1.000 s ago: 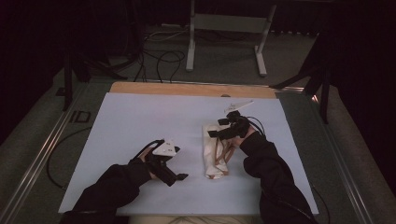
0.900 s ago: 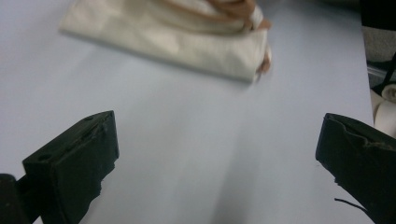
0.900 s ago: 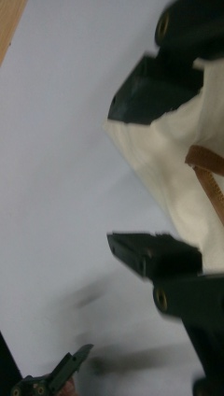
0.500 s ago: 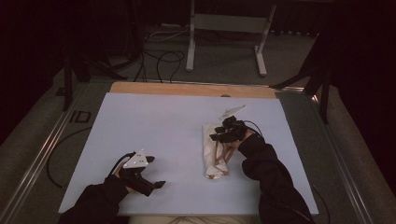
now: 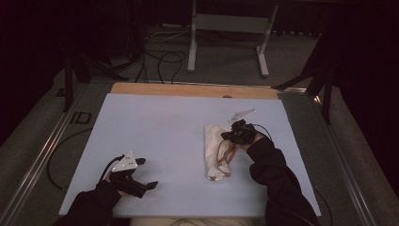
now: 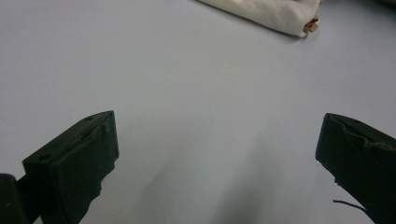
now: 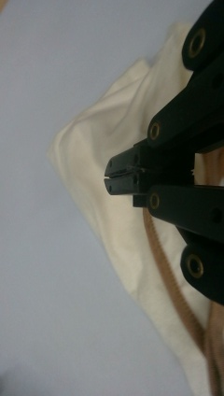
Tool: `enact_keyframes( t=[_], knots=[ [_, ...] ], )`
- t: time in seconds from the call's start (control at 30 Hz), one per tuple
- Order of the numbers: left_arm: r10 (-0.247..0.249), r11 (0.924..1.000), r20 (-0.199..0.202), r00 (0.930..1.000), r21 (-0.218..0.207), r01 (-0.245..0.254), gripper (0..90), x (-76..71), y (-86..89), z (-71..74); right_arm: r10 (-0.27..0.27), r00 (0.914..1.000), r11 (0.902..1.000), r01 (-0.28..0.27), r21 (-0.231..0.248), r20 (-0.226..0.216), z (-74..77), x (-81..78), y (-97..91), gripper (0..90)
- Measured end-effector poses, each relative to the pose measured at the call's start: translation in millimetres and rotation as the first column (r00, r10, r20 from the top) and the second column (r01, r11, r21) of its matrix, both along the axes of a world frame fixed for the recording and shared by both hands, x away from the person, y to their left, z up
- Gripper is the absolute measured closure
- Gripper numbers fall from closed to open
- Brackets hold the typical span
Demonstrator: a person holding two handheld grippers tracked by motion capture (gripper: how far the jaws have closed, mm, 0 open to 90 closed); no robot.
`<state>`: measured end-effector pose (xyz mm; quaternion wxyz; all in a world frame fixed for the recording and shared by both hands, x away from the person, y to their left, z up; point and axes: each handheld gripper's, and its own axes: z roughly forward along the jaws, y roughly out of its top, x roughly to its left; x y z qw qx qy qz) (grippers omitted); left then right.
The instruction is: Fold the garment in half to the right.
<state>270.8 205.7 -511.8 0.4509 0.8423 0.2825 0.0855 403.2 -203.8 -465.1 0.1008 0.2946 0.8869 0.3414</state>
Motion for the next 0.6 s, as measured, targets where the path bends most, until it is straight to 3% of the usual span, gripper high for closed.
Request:
enact_keyframes(
  t=[0.27, 0.5, 0.6],
  knots=[
    [0.049, 0.9971, 0.043, 0.9979, -0.061, -0.046, 0.3, -0.4, 9.5, 6.5, -0.059, 0.9982, 0.9981, 0.059, 0.017, 0.011, -4.0, -11.2, -29.4, 90.0],
    [0.073, 0.996, 0.035, 0.9967, -0.054, -0.071, 0.3, -0.7, 14.9, 3.8, -0.134, 0.9909, 0.9906, 0.134, 0.028, 0.013, -10.0, -19.9, -58.2, 90.0],
    [0.075, 0.9957, 0.033, 0.9967, -0.058, -0.073, 0.3, 0.0, 15.5, 2.8, -0.142, 0.9898, 0.9889, 0.141, 0.045, 0.013, -10.8, -22.1, -62.2, 90.0]
  ],
)
